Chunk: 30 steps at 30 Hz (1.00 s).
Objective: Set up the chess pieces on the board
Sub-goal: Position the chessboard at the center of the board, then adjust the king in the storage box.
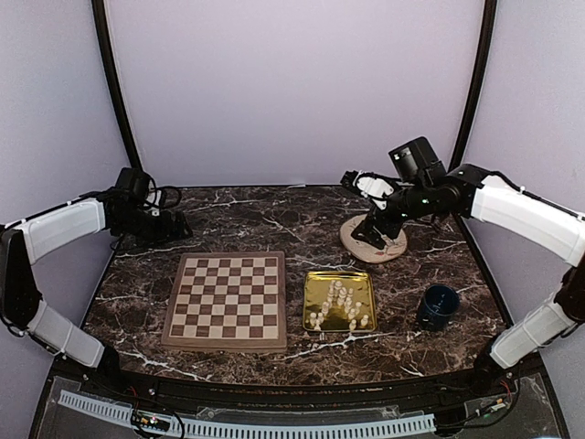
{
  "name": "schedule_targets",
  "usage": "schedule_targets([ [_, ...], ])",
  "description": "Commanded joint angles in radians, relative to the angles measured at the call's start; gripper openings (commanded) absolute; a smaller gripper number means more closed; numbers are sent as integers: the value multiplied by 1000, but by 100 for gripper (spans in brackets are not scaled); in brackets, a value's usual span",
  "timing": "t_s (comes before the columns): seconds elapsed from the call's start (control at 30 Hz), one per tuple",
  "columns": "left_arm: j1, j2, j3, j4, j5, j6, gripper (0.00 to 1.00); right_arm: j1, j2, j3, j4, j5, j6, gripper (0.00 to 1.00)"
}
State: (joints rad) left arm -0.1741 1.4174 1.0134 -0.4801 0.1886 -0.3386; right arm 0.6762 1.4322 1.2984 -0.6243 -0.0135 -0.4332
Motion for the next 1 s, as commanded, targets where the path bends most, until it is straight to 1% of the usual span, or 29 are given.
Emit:
schedule_targets([
  [0.0,-8,-107,41,147,0,93,99,-98,-47,-16,74,-118,93,100],
  [0.07,-16,-152,9,265,-3,105,99,-118,-37,-24,17,-200,93,100],
  [0.13,-47,-202,-39,382,-40,132,99,-120,-52,-66,11,-241,68,100],
  [0.17,-66,-219,-56,425,-65,147,99,-122,-67,-92,21,-250,55,99],
  [0.23,-90,-234,-54,447,-124,177,99,-122,-99,-135,46,-263,19,95],
  [0.3,-94,-232,-39,466,-125,203,99,-124,-119,-208,52,-294,-45,89],
  [0.4,-99,-235,-49,514,-159,219,99,-122,-107,-258,31,-305,-93,76],
  [0.47,-99,-249,-97,588,-188,209,99,-125,-84,-272,3,-301,-96,71],
  [0.53,-97,-262,-153,649,-239,167,99,-124,-63,-285,-9,-331,-105,65],
  [0.57,-97,-262,-154,636,-238,175,99,-124,-51,-287,-11,-345,-109,62],
  [0.6,-99,-258,-130,588,-207,198,99,-124,-39,-286,-13,-357,-118,59],
  [0.63,-99,-253,-83,515,-146,215,99,-124,-29,-291,-1,-364,-126,55],
  [0.67,-101,-252,-25,435,-134,211,99,-124,-19,-300,23,-364,-125,53],
  [0.7,-106,-268,4,393,-159,210,99,-124,-12,-310,49,-367,-111,52],
  [0.73,-110,-299,-3,409,-183,234,99,-124,-5,-311,65,-379,-100,50],
  [0.77,-112,-337,-42,473,-207,261,99,-125,5,-305,67,-398,-95,50],
  [0.8,-112,-381,-90,596,-253,256,99,-123,17,-292,62,-411,-94,49],
  [0.87,-112,-447,-195,767,-375,139,99,-118,40,-266,47,-413,-114,48],
  [0.9,-110,-460,-234,836,-388,103,99,-113,54,-256,41,-401,-129,48],
  [0.93,-105,-458,-250,893,-356,112,99,-109,71,-242,36,-380,-147,48],
  [0.97,-101,-440,-237,894,-309,138,98,-103,89,-229,32,-360,-159,47],
])
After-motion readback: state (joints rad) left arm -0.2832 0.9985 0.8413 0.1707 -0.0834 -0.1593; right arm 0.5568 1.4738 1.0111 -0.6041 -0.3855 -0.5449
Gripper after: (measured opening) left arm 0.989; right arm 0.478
